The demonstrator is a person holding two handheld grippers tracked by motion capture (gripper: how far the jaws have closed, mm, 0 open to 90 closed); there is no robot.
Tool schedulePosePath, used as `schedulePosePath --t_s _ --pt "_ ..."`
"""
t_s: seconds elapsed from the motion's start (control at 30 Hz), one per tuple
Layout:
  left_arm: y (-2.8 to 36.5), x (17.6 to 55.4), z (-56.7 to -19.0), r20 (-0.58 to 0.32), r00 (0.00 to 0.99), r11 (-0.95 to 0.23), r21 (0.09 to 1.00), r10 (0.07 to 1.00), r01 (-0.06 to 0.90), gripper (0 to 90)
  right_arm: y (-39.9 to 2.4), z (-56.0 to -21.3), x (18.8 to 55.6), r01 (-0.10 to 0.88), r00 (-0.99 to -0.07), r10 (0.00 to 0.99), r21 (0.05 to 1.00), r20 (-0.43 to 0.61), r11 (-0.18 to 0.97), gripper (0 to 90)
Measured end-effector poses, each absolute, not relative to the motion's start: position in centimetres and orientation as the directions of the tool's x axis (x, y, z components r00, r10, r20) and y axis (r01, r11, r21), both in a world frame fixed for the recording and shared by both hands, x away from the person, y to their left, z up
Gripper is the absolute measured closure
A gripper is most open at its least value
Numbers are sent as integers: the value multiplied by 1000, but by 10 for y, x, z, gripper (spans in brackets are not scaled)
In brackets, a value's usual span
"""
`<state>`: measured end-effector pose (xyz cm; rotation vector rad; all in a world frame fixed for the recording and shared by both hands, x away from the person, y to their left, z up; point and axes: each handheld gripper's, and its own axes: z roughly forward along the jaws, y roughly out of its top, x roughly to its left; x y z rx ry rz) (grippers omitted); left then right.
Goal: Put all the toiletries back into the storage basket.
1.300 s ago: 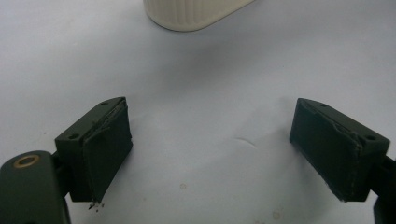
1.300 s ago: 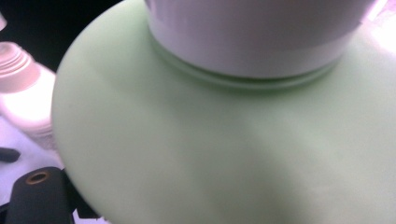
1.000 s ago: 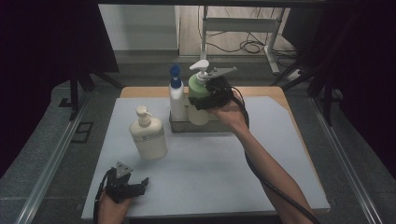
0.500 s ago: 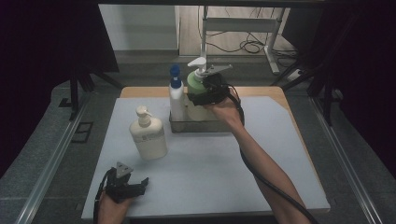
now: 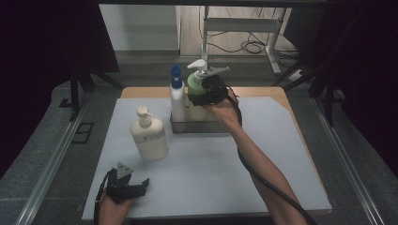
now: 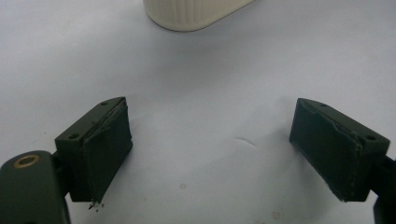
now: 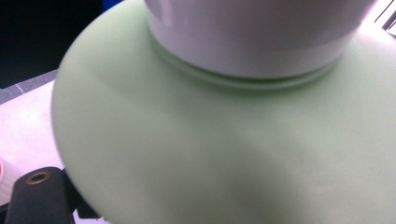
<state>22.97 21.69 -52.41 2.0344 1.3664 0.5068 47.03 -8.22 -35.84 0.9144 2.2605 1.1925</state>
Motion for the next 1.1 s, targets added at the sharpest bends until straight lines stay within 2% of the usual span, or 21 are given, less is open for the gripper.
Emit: schedulePosePath --t_s 1.1 --pt "217 230 -524 -28 389 -266 684 921 679 124 -79 -399 476 405 -695 718 804 -39 435 125"
